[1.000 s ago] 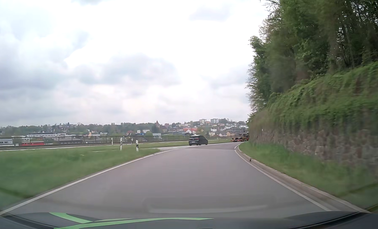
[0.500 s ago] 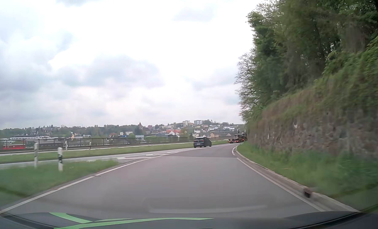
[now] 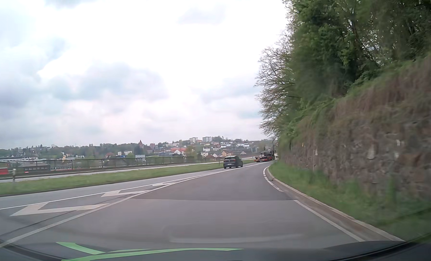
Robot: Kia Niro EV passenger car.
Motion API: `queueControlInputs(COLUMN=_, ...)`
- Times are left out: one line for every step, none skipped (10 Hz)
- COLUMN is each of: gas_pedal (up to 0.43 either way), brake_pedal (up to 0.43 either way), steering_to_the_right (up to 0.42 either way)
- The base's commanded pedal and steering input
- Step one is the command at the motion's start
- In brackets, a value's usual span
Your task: Follow the waypoints while adhering to traffic rules and regulations
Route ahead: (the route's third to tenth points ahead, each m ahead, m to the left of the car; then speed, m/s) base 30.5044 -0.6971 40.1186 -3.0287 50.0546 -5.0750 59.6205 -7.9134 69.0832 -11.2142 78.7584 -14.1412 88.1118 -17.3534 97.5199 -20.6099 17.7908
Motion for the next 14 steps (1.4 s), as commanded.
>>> queueControlInputs(gas_pedal=0.0, brake_pedal=0.0, steering_to_the_right=0.035)
queueControlInputs(gas_pedal=0.0, brake_pedal=0.0, steering_to_the_right=0.038)
queueControlInputs(gas_pedal=0.0, brake_pedal=0.0, steering_to_the_right=0.039)
queueControlInputs(gas_pedal=0.0, brake_pedal=0.0, steering_to_the_right=0.04)
queueControlInputs(gas_pedal=0.0, brake_pedal=0.0, steering_to_the_right=0.041)
queueControlInputs(gas_pedal=0.0, brake_pedal=0.0, steering_to_the_right=0.042)
queueControlInputs(gas_pedal=0.0, brake_pedal=0.0, steering_to_the_right=0.042)
queueControlInputs(gas_pedal=0.0, brake_pedal=0.073, steering_to_the_right=0.041)
queueControlInputs(gas_pedal=0.0, brake_pedal=0.189, steering_to_the_right=0.04)
queueControlInputs(gas_pedal=0.0, brake_pedal=0.256, steering_to_the_right=0.039)
queueControlInputs(gas_pedal=0.0, brake_pedal=0.256, steering_to_the_right=0.038)
queueControlInputs(gas_pedal=0.0, brake_pedal=0.238, steering_to_the_right=0.038)
queueControlInputs(gas_pedal=0.0, brake_pedal=0.232, steering_to_the_right=0.038)
queueControlInputs(gas_pedal=0.0, brake_pedal=0.226, steering_to_the_right=0.038)
